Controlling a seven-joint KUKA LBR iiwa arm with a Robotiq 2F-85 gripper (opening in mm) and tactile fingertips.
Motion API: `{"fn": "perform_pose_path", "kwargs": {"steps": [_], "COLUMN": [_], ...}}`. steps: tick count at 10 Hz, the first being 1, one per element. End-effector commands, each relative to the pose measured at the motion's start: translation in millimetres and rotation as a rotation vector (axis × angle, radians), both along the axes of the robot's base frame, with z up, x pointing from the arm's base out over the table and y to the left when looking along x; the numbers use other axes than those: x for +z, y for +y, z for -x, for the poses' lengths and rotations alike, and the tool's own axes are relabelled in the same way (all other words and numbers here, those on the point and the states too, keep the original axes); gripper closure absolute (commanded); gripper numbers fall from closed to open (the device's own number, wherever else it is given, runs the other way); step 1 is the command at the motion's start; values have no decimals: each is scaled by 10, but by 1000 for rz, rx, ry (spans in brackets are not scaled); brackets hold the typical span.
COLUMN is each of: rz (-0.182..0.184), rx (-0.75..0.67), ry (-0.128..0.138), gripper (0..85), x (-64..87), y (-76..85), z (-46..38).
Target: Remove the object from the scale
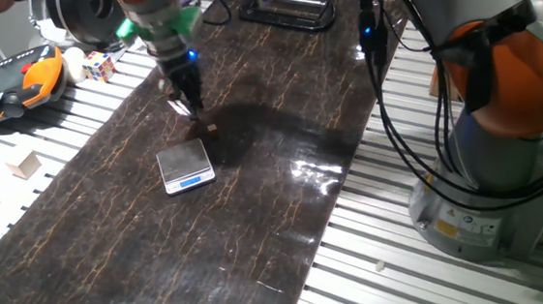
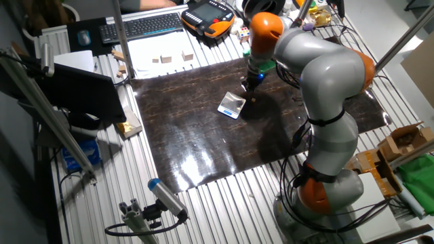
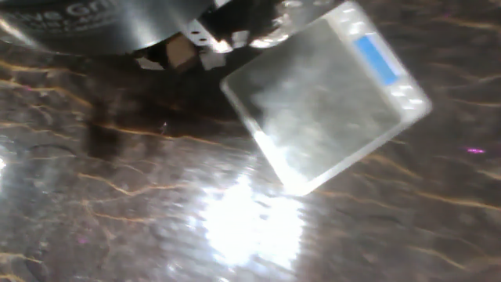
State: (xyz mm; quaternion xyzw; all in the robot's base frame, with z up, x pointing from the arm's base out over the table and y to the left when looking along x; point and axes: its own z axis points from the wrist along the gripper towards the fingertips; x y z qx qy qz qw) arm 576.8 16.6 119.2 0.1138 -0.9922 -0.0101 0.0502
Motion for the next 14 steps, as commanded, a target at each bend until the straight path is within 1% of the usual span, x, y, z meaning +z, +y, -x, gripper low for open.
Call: {"fn": "perform_pose_path", "kwargs": {"steps": [1,3,4,5,6,7,8,9,11,12,13,14], "rz": [-8,-20,-25,-28,-27,-31,-31,-26,-32,-30,-6,8], "rx": [1,9,13,17,0,-1,-3,-3,6,7,19,28], "ry": [-3,-1,-9,-31,-37,-33,-49,-58,-49,-60,-75,-70], "gripper": [843,843,843,843,843,843,843,843,843,843,843,843], "x": [105,236,281,315,328,305,283,299,325,338,394,460], "y": [68,181,233,314,386,431,471,468,479,489,492,491], "z": [38,129,179,246,286,288,303,314,345,347,338,329]}}
